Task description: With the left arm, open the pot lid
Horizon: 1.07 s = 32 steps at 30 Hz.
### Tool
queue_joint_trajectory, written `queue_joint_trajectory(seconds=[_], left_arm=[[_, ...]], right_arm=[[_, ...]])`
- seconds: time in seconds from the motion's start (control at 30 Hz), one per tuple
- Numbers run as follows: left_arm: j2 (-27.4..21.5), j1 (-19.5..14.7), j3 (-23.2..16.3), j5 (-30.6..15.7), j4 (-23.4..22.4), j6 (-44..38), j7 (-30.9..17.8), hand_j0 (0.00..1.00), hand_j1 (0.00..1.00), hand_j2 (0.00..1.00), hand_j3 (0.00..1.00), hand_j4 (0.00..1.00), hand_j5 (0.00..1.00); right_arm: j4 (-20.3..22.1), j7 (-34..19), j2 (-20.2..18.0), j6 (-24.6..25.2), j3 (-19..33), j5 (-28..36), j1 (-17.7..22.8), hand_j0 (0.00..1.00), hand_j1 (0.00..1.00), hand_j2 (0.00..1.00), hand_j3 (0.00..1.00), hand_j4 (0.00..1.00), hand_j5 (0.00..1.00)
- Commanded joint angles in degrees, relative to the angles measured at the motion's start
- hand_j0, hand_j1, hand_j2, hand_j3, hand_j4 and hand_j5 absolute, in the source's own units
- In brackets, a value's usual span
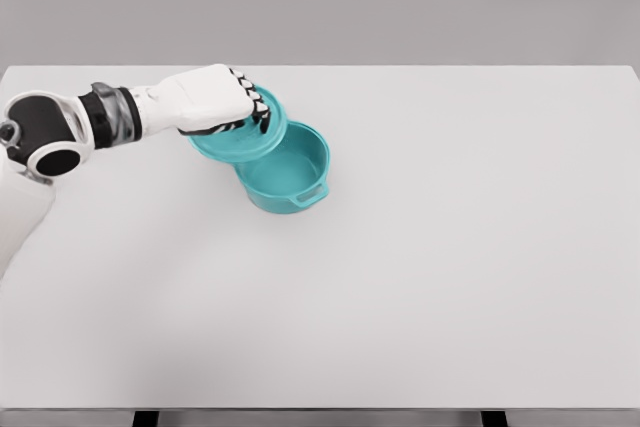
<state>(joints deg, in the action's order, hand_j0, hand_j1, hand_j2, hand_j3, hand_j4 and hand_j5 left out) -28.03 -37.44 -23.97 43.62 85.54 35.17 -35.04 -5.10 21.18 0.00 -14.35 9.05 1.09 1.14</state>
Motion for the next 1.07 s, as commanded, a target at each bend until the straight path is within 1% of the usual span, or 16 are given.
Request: queue_joint_trajectory(seconds=[0.0, 0.07, 0.13, 0.27, 0.33, 0.43, 0.57, 0.6, 0.63, 0.67, 0.7, 0.77, 0.8, 0.87, 0.97, 1.03], left_arm=[[-2.6, 0.1, 2.2, -0.6, 0.0, -0.2, 0.0, 0.51, 0.51, 0.51, 0.51, 0.51, 0.51], [-4.4, 0.9, 4.7, -0.6, 0.0, -0.2, 0.0, 0.51, 0.51, 0.51, 0.51, 0.51, 0.51], [-6.6, 3.8, 8.8, -0.7, 0.0, -0.2, 0.0, 0.51, 0.51, 0.51, 0.51, 0.51, 0.51], [-9.0, 8.0, 13.7, -0.4, -0.2, -0.2, 0.0, 0.51, 0.51, 0.51, 0.51, 0.51, 0.51], [-9.1, 9.8, 13.8, 0.1, -0.3, -0.2, 0.0, 0.52, 0.52, 0.52, 0.52, 0.52, 0.52], [-9.1, 11.8, 13.8, 0.1, -2.7, -0.2, 0.0, 0.52, 0.52, 0.52, 0.52, 0.52, 0.52], [-9.1, 13.3, 13.8, 0.2, -3.1, -0.2, 0.0, 0.51, 0.51, 0.51, 0.51, 0.51, 0.51], [-9.2, 13.5, 14.7, 0.2, -3.2, -0.2, 0.0, 0.54, 0.54, 0.54, 0.54, 0.54, 0.54], [-9.1, 13.5, 18.8, 0.2, -3.2, -0.2, 0.0, 0.66, 0.66, 0.66, 0.66, 0.66, 0.66], [-9.0, 13.5, 22.6, 0.2, -3.2, -0.2, 0.0, 0.95, 0.95, 0.95, 0.95, 0.95, 0.95], [-8.9, 13.5, 25.3, 0.1, -3.2, -0.2, 0.0, 1.00, 1.00, 1.00, 1.00, 1.00, 1.00], [-7.9, 13.7, 27.0, -2.3, -2.9, -0.2, 0.0, 1.00, 1.00, 1.00, 1.00, 1.00, 1.00], [-4.9, 13.8, 27.0, -3.4, -2.8, -0.2, 0.0, 1.00, 1.00, 1.00, 1.00, 1.00, 1.00], [-4.0, 14.9, 26.9, -3.6, -2.7, -0.2, 0.0, 1.00, 1.00, 1.00, 1.00, 1.00, 1.00], [-1.3, 14.9, 27.0, -3.7, -2.8, -0.2, 0.0, 1.00, 1.00, 1.00, 1.00, 1.00, 1.00], [-1.3, 14.9, 27.0, -3.7, -2.8, -0.2, 0.0, 1.00, 1.00, 1.00, 1.00, 1.00, 1.00]], right_arm=[[0.0, 0.0, 0.0, -0.1, 0.0, 0.1, 0.0, 1.00, 1.00, 1.00, 1.00, 1.00, 1.00], [0.0, 0.0, 0.0, 0.0, 0.0, 0.1, 0.0, 1.00, 1.00, 1.00, 1.00, 1.00, 1.00], [0.0, 0.0, 0.0, 0.0, 0.0, 0.1, 0.0, 1.00, 1.00, 1.00, 1.00, 1.00, 1.00], [0.0, 0.0, 0.0, 0.0, 0.0, 0.1, 0.0, 1.00, 1.00, 1.00, 1.00, 1.00, 1.00], [0.0, 0.0, 0.0, 0.0, 0.0, 0.1, 0.0, 1.00, 1.00, 1.00, 1.00, 1.00, 1.00], [0.0, 0.0, 0.0, 0.0, 0.0, 0.1, 0.0, 1.00, 1.00, 1.00, 1.00, 1.00, 1.00], [0.0, 0.0, 0.0, -0.1, 0.0, 0.1, 0.0, 1.00, 1.00, 1.00, 1.00, 1.00, 1.00], [0.0, 0.0, 0.0, 0.0, 0.0, 0.1, 0.0, 1.00, 1.00, 1.00, 1.00, 1.00, 1.00], [0.0, 0.0, 0.0, 0.0, 0.0, 0.1, 0.0, 1.00, 1.00, 1.00, 1.00, 1.00, 1.00], [0.0, 0.0, 0.0, -0.1, 0.0, 0.1, 0.0, 1.00, 1.00, 1.00, 1.00, 1.00, 1.00], [0.0, 0.0, 0.0, 0.0, 0.0, 0.1, 0.0, 1.00, 1.00, 1.00, 1.00, 1.00, 1.00], [0.0, 0.0, 0.0, -0.1, 0.0, 0.1, 0.0, 1.00, 1.00, 1.00, 1.00, 1.00, 1.00], [0.0, 0.0, 0.0, 0.0, 0.0, 0.1, 0.0, 1.00, 1.00, 1.00, 1.00, 1.00, 1.00], [0.0, 0.0, 0.0, 0.0, 0.0, 0.1, 0.0, 1.00, 1.00, 1.00, 1.00, 1.00, 1.00], [0.0, 0.0, 0.0, 0.0, 0.0, 0.1, 0.0, 1.00, 1.00, 1.00, 1.00, 1.00, 1.00], [0.0, 0.0, 0.0, 0.0, 0.0, 0.1, 0.0, 1.00, 1.00, 1.00, 1.00, 1.00, 1.00]])
